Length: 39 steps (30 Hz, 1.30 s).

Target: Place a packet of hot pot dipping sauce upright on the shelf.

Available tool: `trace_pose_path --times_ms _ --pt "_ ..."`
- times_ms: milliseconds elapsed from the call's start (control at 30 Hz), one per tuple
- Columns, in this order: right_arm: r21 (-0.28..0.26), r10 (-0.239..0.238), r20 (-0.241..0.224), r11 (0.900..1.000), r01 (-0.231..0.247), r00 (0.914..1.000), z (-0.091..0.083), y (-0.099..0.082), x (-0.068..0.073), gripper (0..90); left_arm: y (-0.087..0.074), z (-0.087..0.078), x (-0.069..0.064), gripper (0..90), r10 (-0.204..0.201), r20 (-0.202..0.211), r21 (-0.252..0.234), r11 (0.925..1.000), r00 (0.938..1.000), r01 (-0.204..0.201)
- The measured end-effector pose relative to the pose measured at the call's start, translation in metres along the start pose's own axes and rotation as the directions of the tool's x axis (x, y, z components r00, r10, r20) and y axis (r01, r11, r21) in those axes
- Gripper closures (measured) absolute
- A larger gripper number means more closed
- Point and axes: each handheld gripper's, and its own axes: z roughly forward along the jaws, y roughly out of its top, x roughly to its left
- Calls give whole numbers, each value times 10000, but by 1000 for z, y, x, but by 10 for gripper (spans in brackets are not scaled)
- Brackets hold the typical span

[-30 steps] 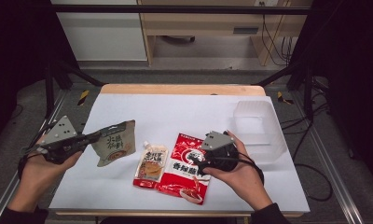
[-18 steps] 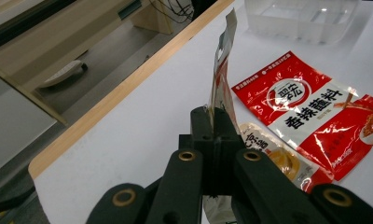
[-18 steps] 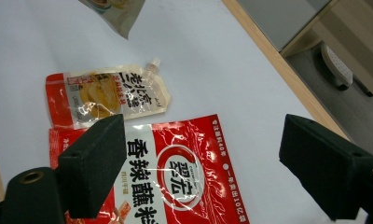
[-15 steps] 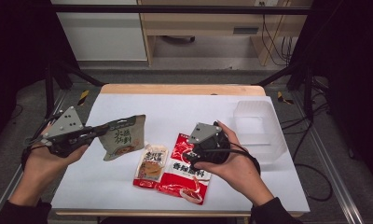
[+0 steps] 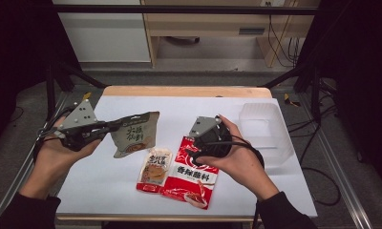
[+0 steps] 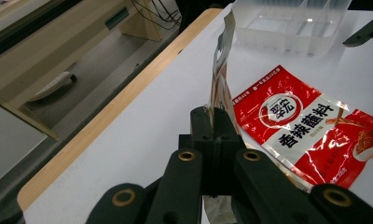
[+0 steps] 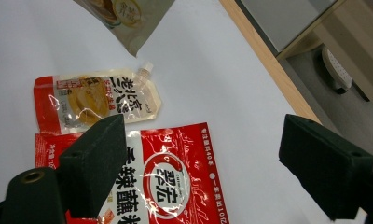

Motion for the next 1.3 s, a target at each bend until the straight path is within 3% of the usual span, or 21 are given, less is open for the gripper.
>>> trace_pose_path --times_ms 200,300,767,1300 --pt "125 -92 55 9999 92 9999 -2 5 -8 159 1 12 2 900 118 279 65 9999 9995 -120" --pt "155 92 102 9998 -94 9999 -2 4 -14 161 2 15 4 900 179 317 68 9998 9993 -181" --pt "215 -33 -21 9998 33 10000 5 13 -18 153 -1 6 15 900 95 280 8 10000 9996 -95" --pt "243 -116 -60 9996 117 9999 0 22 -24 141 9 16 7 900 278 475 -40 9996 9985 -276"
